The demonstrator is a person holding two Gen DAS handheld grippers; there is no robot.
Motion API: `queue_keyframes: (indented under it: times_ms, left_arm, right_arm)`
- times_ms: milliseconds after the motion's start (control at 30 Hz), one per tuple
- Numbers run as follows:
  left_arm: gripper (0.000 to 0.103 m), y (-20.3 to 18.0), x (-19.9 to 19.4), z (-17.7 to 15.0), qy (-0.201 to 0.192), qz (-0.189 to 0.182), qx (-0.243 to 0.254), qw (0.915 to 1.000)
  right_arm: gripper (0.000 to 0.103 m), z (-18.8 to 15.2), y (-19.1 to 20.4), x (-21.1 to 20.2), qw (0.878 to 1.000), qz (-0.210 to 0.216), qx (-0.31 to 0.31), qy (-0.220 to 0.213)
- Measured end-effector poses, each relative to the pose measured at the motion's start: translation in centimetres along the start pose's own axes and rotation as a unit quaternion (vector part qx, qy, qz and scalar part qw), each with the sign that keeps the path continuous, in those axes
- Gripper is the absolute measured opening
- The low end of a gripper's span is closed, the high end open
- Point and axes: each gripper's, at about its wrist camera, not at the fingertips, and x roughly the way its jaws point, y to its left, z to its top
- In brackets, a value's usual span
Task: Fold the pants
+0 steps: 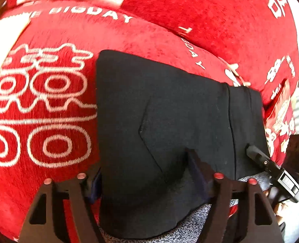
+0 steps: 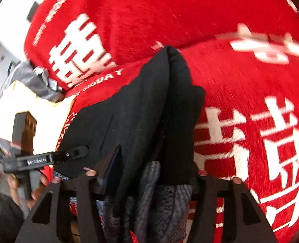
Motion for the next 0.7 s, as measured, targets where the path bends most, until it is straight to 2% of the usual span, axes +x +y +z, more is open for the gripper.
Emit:
queue_keyframes:
  times_ms: [67, 133, 167, 233, 267, 333, 400, 433, 500, 567, 633, 700]
  left_arm:
    - [0.074, 0.2, -0.7, -0.3, -0.003, 0.004, 0.002, 1.0000]
    - [0.074, 0.4, -2.7, -0.7, -0.025, 0.029, 0.008, 0.9992]
    - [0.074, 0.3, -3.8, -1.1, -0.041, 0.039, 0.011, 0.9983]
    - [0.074, -0.3, -5.8, -2.1, -0.068, 0.051, 0.015, 0.9963]
    - [0.074, -0.6, -6.4, -2.5, -0.078, 0.055, 0.019, 0.9952]
    - [0.074, -2.4, -6.8, -4.1, -0.088, 0.057, 0.045, 0.9934]
    - [0.074, -4.8, -6.5, -5.8, -0.093, 0.056, 0.089, 0.9901]
    - [0.074, -5.1, -6.5, -6.6, -0.095, 0.056, 0.105, 0.9884]
    - [0.074, -5.7, -5.2, -7.3, -0.083, 0.064, 0.121, 0.9871]
    - [0.074, -4.9, -3.5, -7.3, -0.063, 0.074, 0.103, 0.9899]
    - [0.074, -4.1, -2.6, -7.3, -0.057, 0.068, 0.092, 0.9918]
    - [0.074, -4.4, -2.7, -7.5, -0.058, 0.073, 0.102, 0.9904]
  right_arm:
    - [0.069, 0.1, -0.5, -1.1, 1.000, -0.011, 0.008, -0.005]
    - [0.070, -0.1, 0.7, -3.3, 0.998, -0.041, -0.017, -0.036]
    - [0.072, -0.4, 1.6, -4.4, 0.996, -0.058, -0.039, -0.054]
    - [0.082, -1.9, 4.8, -6.3, 0.985, -0.096, -0.109, -0.088]
    - [0.082, -2.8, 6.4, -6.6, 0.979, -0.109, -0.147, -0.095]
    - [0.082, -5.0, 9.0, -6.3, 0.965, -0.122, -0.214, -0.092]
    - [0.082, -6.7, 10.4, -5.4, 0.960, -0.108, -0.246, -0.082]
    - [0.082, -7.4, 10.6, -4.6, 0.961, -0.096, -0.252, -0.067]
    - [0.082, -7.9, 10.2, -3.1, 0.963, -0.107, -0.244, -0.043]
    - [0.082, -8.2, 8.8, -1.6, 0.967, -0.127, -0.221, -0.020]
    - [0.082, -8.5, 8.0, -1.1, 0.971, -0.123, -0.207, -0.011]
    - [0.082, -8.6, 8.0, -1.2, 0.971, -0.120, -0.206, -0.006]
